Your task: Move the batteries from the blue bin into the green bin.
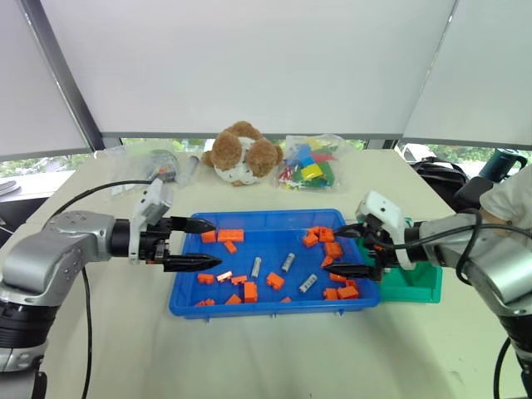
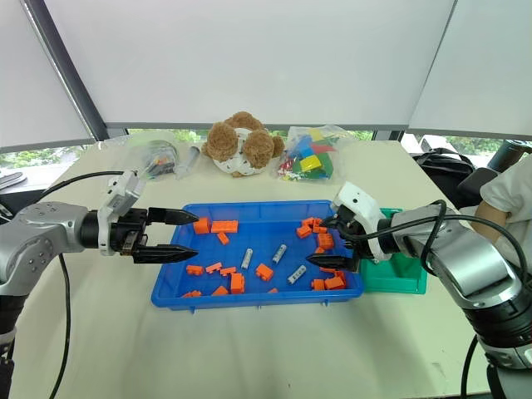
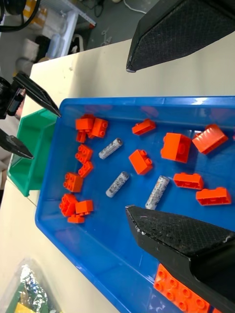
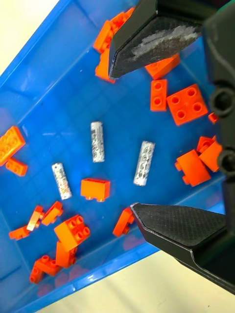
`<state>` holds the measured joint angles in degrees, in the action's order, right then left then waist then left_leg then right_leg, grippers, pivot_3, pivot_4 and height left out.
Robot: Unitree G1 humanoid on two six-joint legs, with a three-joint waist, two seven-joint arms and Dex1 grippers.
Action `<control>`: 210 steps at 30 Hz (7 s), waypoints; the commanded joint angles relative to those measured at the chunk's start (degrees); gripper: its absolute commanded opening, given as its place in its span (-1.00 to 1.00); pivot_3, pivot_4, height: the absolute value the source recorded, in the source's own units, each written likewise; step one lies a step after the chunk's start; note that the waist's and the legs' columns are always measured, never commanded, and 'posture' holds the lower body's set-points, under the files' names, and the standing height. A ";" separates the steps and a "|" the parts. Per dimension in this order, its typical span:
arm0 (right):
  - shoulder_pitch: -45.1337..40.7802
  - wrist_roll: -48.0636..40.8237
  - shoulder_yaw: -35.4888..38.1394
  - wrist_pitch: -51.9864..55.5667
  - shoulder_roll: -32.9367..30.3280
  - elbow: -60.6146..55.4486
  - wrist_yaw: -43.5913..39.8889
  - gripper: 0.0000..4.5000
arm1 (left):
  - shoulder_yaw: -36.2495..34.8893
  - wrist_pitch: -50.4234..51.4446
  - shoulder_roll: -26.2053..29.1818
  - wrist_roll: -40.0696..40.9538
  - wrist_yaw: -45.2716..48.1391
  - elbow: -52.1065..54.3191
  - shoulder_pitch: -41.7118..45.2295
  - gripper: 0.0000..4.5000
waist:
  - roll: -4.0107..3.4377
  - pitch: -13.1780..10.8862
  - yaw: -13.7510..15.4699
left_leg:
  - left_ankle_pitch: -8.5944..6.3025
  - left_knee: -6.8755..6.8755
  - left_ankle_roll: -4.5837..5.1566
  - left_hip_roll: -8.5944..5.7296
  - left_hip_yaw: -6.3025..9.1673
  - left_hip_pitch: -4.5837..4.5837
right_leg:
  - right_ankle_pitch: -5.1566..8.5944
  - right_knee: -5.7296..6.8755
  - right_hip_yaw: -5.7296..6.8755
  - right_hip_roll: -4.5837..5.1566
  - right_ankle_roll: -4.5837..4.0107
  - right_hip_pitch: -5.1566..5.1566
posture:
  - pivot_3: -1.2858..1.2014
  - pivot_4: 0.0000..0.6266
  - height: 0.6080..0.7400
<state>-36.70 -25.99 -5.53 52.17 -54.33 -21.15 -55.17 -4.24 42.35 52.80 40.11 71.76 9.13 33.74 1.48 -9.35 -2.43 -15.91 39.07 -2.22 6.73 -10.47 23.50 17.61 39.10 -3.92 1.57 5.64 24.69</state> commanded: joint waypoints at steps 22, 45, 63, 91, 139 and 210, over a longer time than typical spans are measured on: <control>-18.03 9.12 -18.63 0.13 27.08 19.42 9.16 0.96 | -1.66 -0.67 0.72 0.05 1.08 -1.86 2.64 1.00 | 0.02 0.01 -0.08 | 0.00 0.02 0.00 0.01 -0.05 0.07 | 0.00 0.08 0.01 -0.01 -0.01 0.11 | 0.03 -0.52 0.89; -17.84 23.49 -25.12 -15.52 34.48 39.51 2.11 0.96 | -2.57 0.41 1.10 0.49 -0.20 0.85 1.28 1.00 | 0.02 0.01 -0.97 | 0.01 -0.02 -0.02 0.01 -0.05 0.08 | -0.01 0.11 0.02 -0.01 0.00 0.14 | 0.03 -0.52 0.89; -18.38 26.01 -22.17 -16.74 38.67 46.17 0.29 -0.04 | -2.37 -0.26 0.62 -0.01 -1.42 1.28 0.96 1.00 | 0.02 0.02 -1.57 | 0.02 -0.03 -0.04 0.01 -0.03 0.05 | -0.01 0.12 0.03 -0.01 0.00 0.10 | 0.03 -0.52 0.89; 3.11 17.94 8.08 2.15 -1.68 17.32 5.24 0.42 | 2.17 -3.03 -3.14 -2.35 2.08 -3.36 4.62 1.00 | 0.02 0.01 -0.80 | 0.00 -0.11 -0.01 0.00 -0.05 -0.04 | 0.00 -0.04 -0.04 -0.02 0.01 0.01 | 0.03 -0.52 0.89; -11.28 23.80 -18.12 -4.61 28.46 32.35 5.93 0.89 | 0.61 -1.45 -1.28 -1.58 -0.01 -0.05 2.85 1.00 | 0.02 0.01 -0.89 | 0.01 -0.03 -0.02 0.01 -0.06 0.03 | 0.00 0.02 -0.01 -0.01 0.01 0.05 | 0.03 -0.52 0.89; -2.41 10.49 -16.08 15.82 15.68 8.57 12.61 0.98 | 4.01 -3.50 -2.74 -4.21 3.68 -0.20 3.62 1.00 | 0.03 0.02 -0.07 | 0.00 0.00 -0.01 0.00 -0.01 0.02 | 0.00 -0.02 -0.02 -0.02 0.00 0.01 | 0.03 -0.52 0.89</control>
<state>-38.94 -16.69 -19.91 68.84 -37.87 -13.11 -42.51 0.98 38.73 49.51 35.50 75.73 7.17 36.78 1.51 -9.33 -2.50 -15.91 39.07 -2.23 6.73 -10.48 23.52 17.61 39.08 -3.94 1.55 5.64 24.70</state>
